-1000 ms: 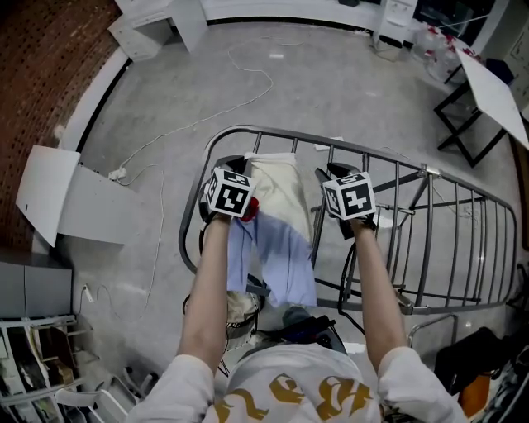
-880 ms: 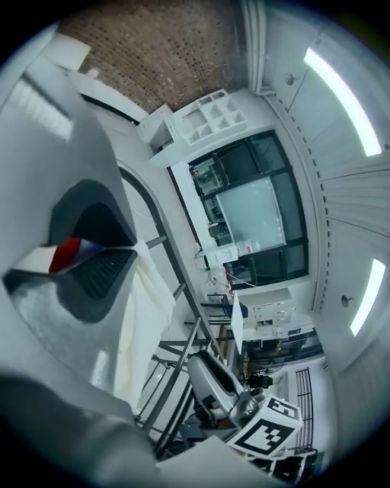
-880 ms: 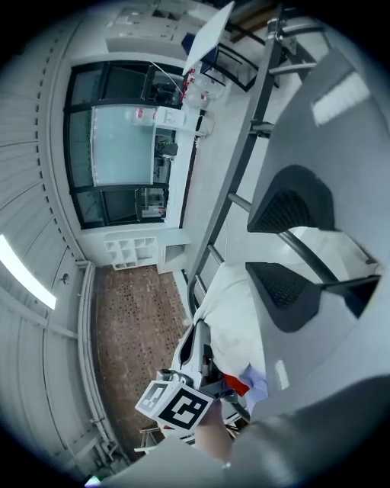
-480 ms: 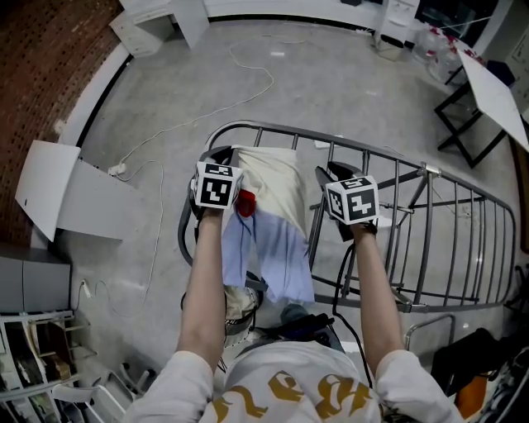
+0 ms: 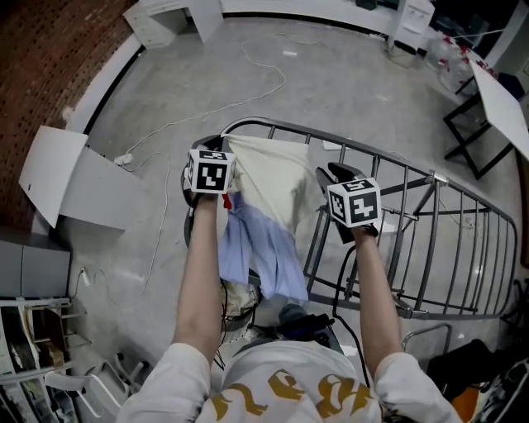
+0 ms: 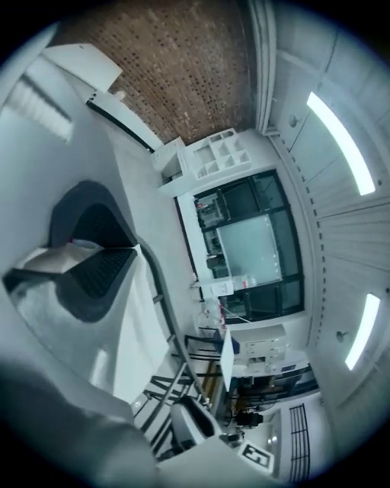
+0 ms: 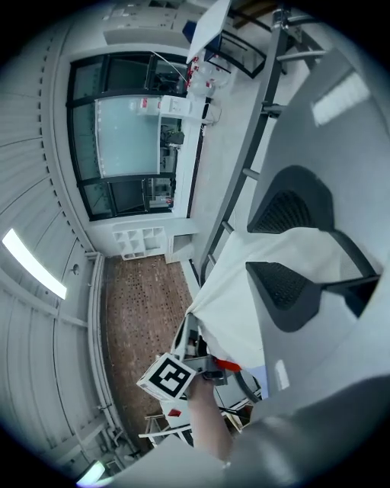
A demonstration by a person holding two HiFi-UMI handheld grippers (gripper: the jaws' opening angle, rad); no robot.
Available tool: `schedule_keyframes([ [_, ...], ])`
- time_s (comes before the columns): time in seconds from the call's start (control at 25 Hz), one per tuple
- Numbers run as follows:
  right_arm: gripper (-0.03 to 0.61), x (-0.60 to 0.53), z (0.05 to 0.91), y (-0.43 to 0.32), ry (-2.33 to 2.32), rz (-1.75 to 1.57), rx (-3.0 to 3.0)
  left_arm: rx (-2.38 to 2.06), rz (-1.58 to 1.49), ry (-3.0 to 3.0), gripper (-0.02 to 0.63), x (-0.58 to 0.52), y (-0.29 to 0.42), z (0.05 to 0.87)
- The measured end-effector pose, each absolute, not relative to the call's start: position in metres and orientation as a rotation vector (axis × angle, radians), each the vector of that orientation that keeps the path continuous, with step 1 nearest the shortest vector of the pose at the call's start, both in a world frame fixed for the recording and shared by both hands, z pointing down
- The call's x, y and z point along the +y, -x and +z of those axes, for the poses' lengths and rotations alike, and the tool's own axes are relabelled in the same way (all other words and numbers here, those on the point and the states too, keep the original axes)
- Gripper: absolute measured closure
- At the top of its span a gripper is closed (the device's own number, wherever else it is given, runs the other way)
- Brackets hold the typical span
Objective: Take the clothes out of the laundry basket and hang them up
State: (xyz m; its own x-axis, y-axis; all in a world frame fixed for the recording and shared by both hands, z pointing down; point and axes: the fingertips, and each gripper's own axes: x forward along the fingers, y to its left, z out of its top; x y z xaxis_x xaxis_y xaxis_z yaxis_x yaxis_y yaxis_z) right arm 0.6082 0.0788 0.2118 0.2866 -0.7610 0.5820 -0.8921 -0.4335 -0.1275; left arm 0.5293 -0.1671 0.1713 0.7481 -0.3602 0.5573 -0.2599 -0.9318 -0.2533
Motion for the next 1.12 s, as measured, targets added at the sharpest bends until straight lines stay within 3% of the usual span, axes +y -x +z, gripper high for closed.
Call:
schedule_keyframes([
  [0.36,0.43,0.075,0.219,-0.604,-2.308,0.879,-1.547,0.475,-1.121,2.636,0.6,-0.156,-0.514,0.237],
  [0.52,0.425,0.072,0.22,-0.597,-2.306,0.895,-1.552,0.417,-1.181,2.613,0.502,-0.147,-0.513,0.246],
  [0.6,0.425,0.068,0.217,-0.593,-2.303,0.895,-1.568,0.403,-1.194,2.627,0.525,-0.147,-0.511,0.247],
  [0.68,0.425,0.065,0.213,-0.586,-2.301,0.895,-1.593,0.418,-1.165,2.688,0.483,-0.146,-0.508,0.241],
  [0.84,0.423,0.063,0.205,-0.563,-2.295,0.895,-1.661,0.436,-1.073,2.868,0.465,-0.135,-0.495,0.22],
  [1.12,0.424,0.037,0.163,-0.5,-2.33,0.827,-1.834,0.384,-0.797,3.044,0.502,-0.119,-0.438,0.155],
])
